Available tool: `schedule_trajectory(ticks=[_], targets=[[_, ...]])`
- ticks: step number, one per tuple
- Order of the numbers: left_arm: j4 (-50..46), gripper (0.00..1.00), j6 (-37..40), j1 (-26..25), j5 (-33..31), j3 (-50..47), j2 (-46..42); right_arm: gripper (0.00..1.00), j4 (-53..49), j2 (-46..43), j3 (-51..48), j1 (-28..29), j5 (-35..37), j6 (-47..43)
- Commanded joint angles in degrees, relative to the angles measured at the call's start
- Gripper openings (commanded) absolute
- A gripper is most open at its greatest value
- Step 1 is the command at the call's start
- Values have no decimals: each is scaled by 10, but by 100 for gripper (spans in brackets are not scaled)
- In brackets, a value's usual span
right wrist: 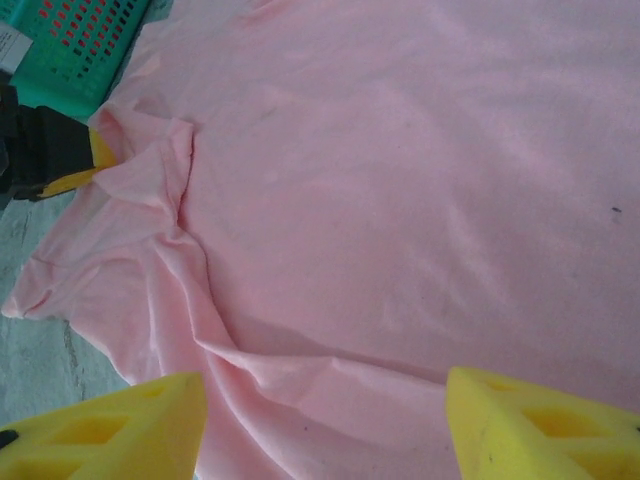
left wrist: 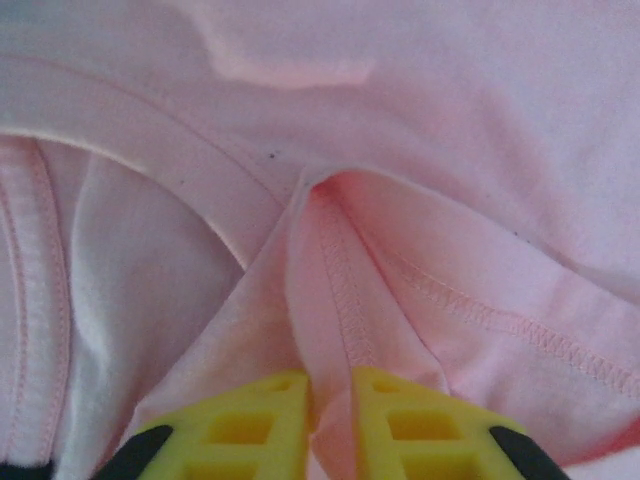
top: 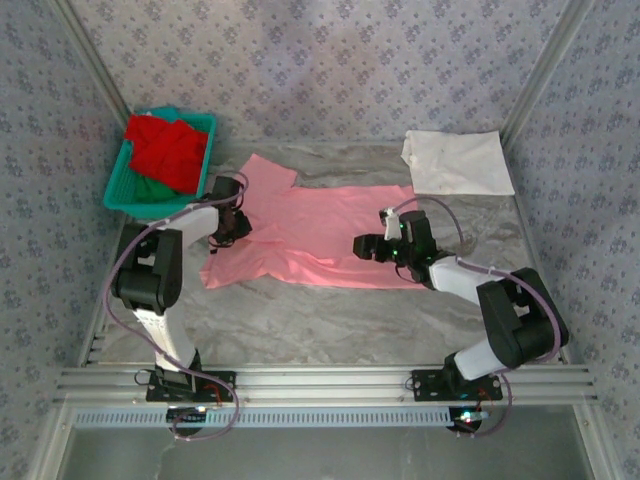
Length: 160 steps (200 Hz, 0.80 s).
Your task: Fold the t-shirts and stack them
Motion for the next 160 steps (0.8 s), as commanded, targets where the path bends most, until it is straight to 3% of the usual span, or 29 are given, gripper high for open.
schedule_trajectory(ticks=[1, 29, 99, 152, 160], targets=[[-4, 9, 8, 2, -6, 20, -4, 67, 13, -25, -8, 5, 0, -13], [-11, 0, 11, 2, -7, 31, -7, 68, 9, -27, -6, 6, 0, -14], [-34, 0, 25, -6, -6, 95, 17, 70, 1, -28, -3, 7, 1, -15], [-81, 0, 54, -17, 7, 211, 103, 71, -2, -30, -3, 8, 4, -18], [-94, 9, 58, -19, 8, 231, 115, 72, -2, -30, -3, 8, 4, -19]])
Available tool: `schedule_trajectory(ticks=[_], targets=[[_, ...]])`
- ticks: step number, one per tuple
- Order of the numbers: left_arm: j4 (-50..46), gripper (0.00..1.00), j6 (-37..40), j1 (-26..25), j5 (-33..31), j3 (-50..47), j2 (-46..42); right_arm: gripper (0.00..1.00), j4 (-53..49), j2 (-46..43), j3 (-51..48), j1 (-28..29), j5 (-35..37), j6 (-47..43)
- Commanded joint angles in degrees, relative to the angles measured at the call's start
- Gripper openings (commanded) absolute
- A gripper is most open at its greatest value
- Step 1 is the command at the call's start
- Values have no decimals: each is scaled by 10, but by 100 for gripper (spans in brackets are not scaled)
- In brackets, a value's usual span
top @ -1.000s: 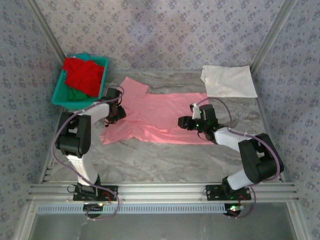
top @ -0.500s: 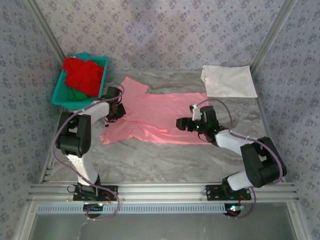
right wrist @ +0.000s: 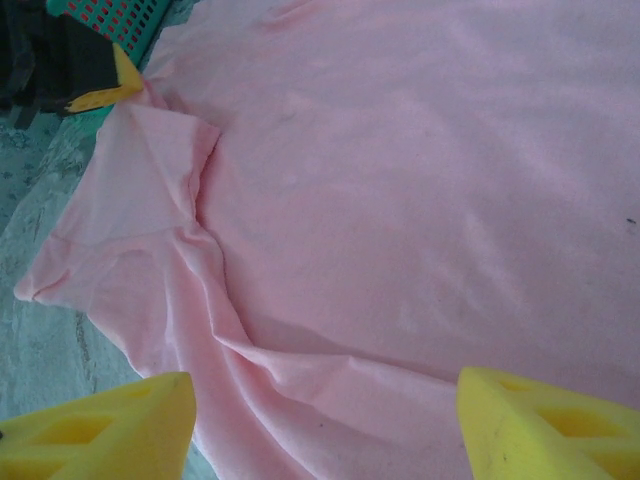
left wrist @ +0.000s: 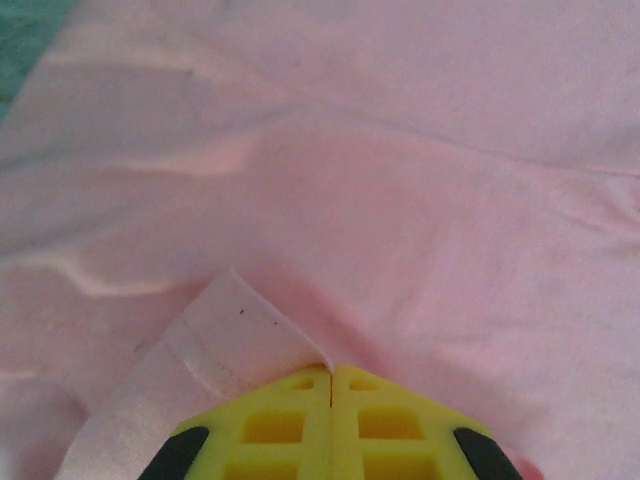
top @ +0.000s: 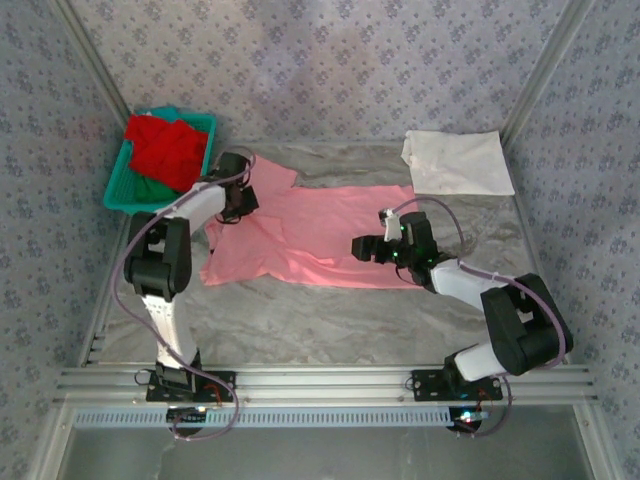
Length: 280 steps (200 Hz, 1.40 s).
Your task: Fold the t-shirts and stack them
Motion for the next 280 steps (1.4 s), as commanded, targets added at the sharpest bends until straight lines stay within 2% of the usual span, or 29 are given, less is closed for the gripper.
schedule_trajectory(ticks=[1, 11, 28, 48, 73, 88, 109, 121, 133, 147, 158, 171, 180, 208, 239, 265, 280], targets=[[-47, 10, 26, -8, 7, 60, 32, 72, -3, -14, 1, 4, 4, -13], [-59, 26, 29, -9, 5, 76, 40, 72, -4, -14, 1, 3, 4, -13], [-60, 43, 30, -11, -6, 73, 29, 72, -6, -16, 0, 3, 6, -15], [-56, 47, 29, -11, -37, 38, -17, 72, -11, -23, -1, 1, 13, -19], [-27, 49, 19, -11, -61, -63, -122, 73, -29, -45, -5, -5, 21, -18], [-13, 49, 9, -10, -55, -130, -183, 71, -93, -71, 6, -10, 49, -7], [-16, 47, -4, -4, -16, -212, -241, 60, -186, -118, 5, -12, 89, 17], [-18, 42, -12, -3, 4, -257, -263, 44, -245, -142, 5, -12, 108, 32], [-9, 39, -21, -2, 18, -303, -283, 16, -309, -161, 10, -15, 144, 49], [9, 33, -30, 1, 24, -347, -294, 5, -353, -177, 10, -26, 165, 58], [23, 29, -33, 13, 39, -368, -285, 3, -372, -178, 8, -38, 173, 69], [23, 20, -39, 37, 57, -376, -261, 0, -372, -164, 2, -55, 175, 77], [36, 18, -39, 49, 70, -382, -249, 0, -376, -143, 5, -69, 165, 78], [58, 15, -46, 78, 80, -398, -242, 0, -396, -55, 47, -112, 130, 51], [45, 15, -49, 100, 84, -416, -261, 0, -375, 23, 60, -116, 107, 53], [16, 15, -48, 104, 88, -430, -281, 0, -377, 49, 57, -122, 116, 72], [-1, 15, -55, 106, 92, -441, -296, 0, -395, 34, 46, -135, 117, 93]])
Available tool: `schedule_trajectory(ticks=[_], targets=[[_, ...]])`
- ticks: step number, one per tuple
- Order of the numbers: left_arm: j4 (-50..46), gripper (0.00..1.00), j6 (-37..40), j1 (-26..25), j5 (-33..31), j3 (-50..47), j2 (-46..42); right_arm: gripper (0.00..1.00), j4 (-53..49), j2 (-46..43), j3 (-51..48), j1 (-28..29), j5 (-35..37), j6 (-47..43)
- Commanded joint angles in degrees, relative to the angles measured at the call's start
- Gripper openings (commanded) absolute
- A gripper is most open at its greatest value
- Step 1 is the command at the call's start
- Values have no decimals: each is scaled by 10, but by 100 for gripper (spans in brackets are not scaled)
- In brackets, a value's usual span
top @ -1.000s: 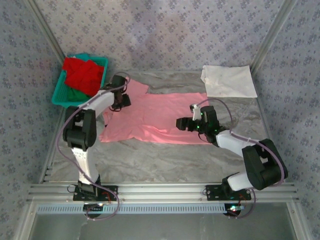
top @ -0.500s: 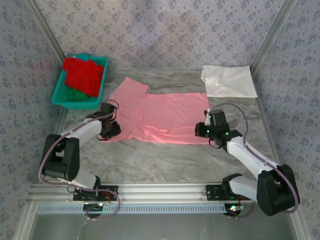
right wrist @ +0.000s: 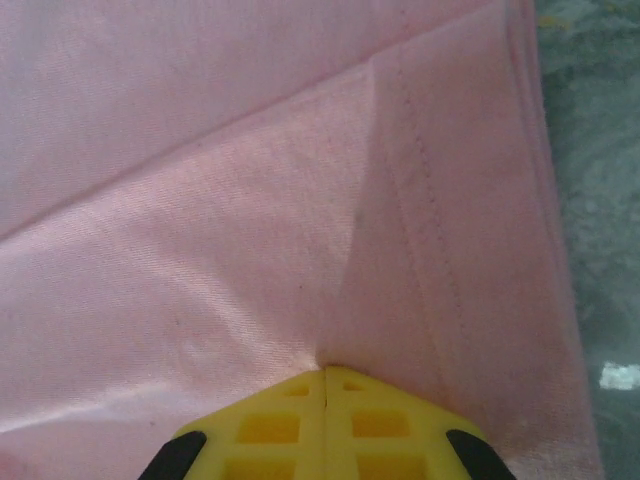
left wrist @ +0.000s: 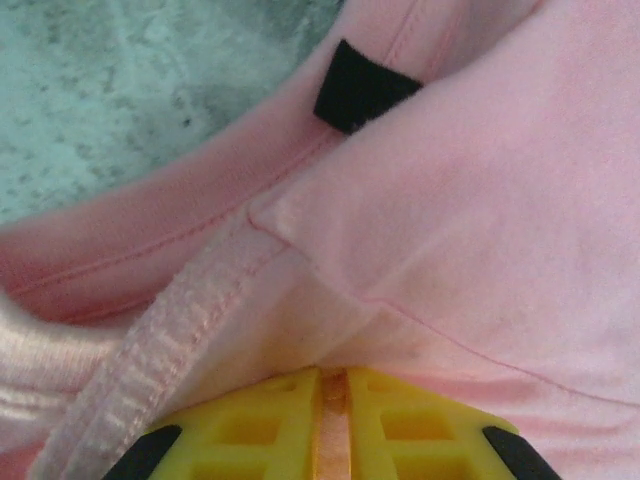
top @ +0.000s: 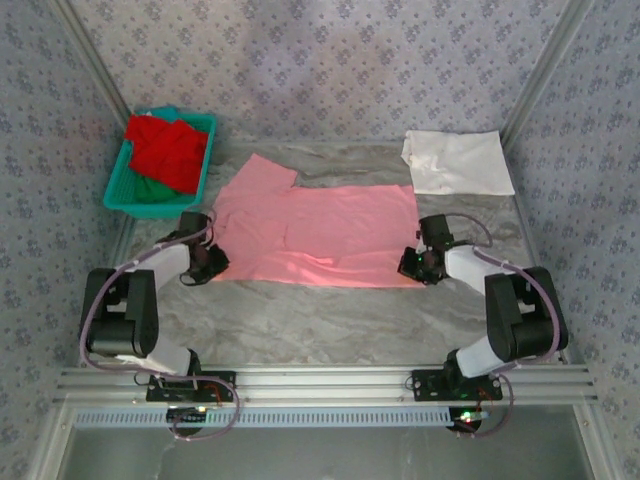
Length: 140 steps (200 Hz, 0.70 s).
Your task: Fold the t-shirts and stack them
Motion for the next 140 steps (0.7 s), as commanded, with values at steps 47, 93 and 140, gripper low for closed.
schedule_trajectory(ticks=[47, 93, 140], targets=[[-90, 16, -17, 11, -12, -66, -75, 0, -57, -106, -97, -74, -24, 81], [-97, 18, -27, -15, 34, -82, -108, 0, -76, -144, -92, -76, -38, 73], [-158, 25, -56, -56, 1, -43, -207, 8, -118, -191, -19, -24, 31, 50]])
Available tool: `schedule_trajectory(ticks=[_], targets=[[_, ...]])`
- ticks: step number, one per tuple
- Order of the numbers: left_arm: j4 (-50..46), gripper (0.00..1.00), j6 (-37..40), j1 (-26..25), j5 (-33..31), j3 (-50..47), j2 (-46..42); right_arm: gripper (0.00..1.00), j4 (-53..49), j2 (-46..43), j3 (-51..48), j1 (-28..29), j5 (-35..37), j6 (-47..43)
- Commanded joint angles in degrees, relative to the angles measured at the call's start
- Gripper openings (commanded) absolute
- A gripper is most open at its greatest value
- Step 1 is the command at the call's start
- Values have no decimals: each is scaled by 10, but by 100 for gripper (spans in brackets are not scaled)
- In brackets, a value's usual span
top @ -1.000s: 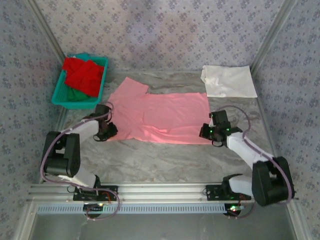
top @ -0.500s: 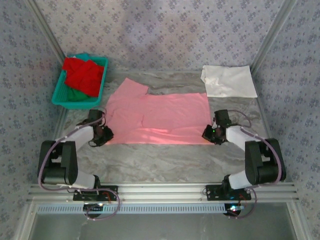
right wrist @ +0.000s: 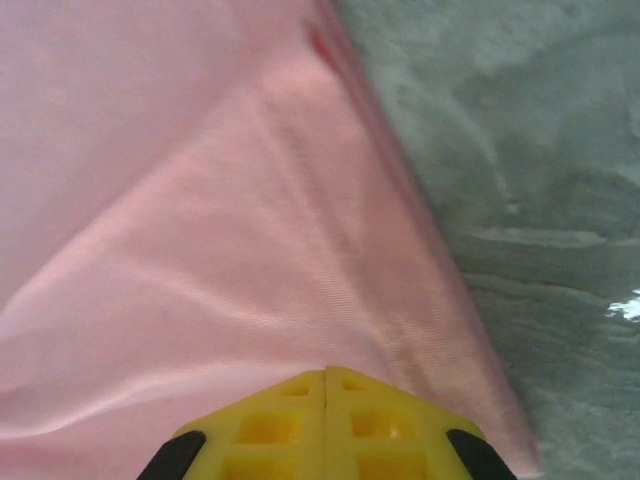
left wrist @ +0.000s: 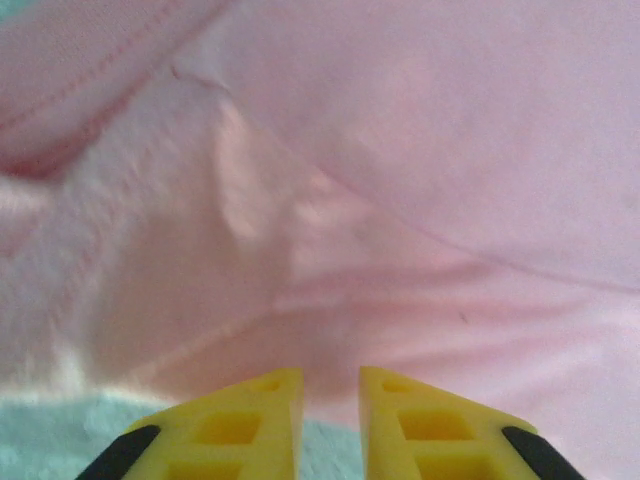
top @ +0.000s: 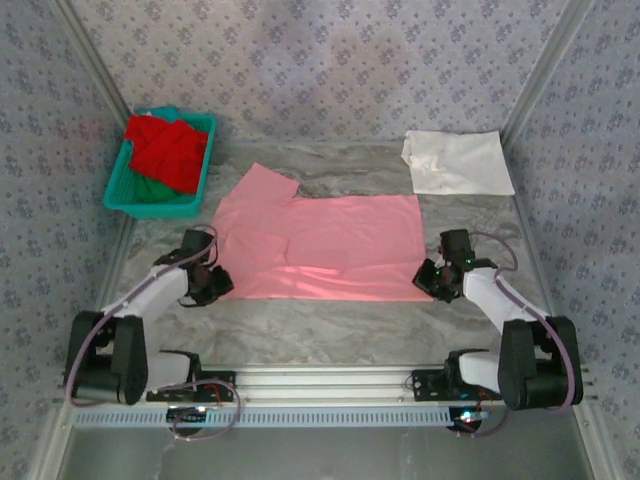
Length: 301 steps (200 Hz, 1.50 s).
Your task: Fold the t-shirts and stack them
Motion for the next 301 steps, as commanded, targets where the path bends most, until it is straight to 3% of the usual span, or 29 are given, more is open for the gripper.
schedule_trajectory(ticks=[1, 23, 51, 108, 142, 212, 261, 301], targets=[[-49, 25, -21, -3, -19, 29, -54, 9, -29, -30, 47, 25, 42, -9], [-26, 27, -5, -3, -41, 60, -51, 14, -9, -14, 81, 68, 54, -23], [27, 26, 35, -7, -6, 119, 53, 14, 1, 69, 129, 113, 63, -35], [126, 23, 46, 12, 6, 157, 211, 14, 47, 179, 161, 116, 64, -29], [147, 22, 44, 27, 13, 141, 245, 12, 58, 206, 142, 98, 62, -26], [144, 23, -6, 4, -3, 29, 147, 11, 119, 164, 43, 50, 59, 19], [86, 25, -78, -66, -44, -55, 18, 9, 93, 16, -48, 37, 78, 62], [62, 28, -72, -72, -64, -41, -48, 11, 67, -35, -47, 30, 98, 38]])
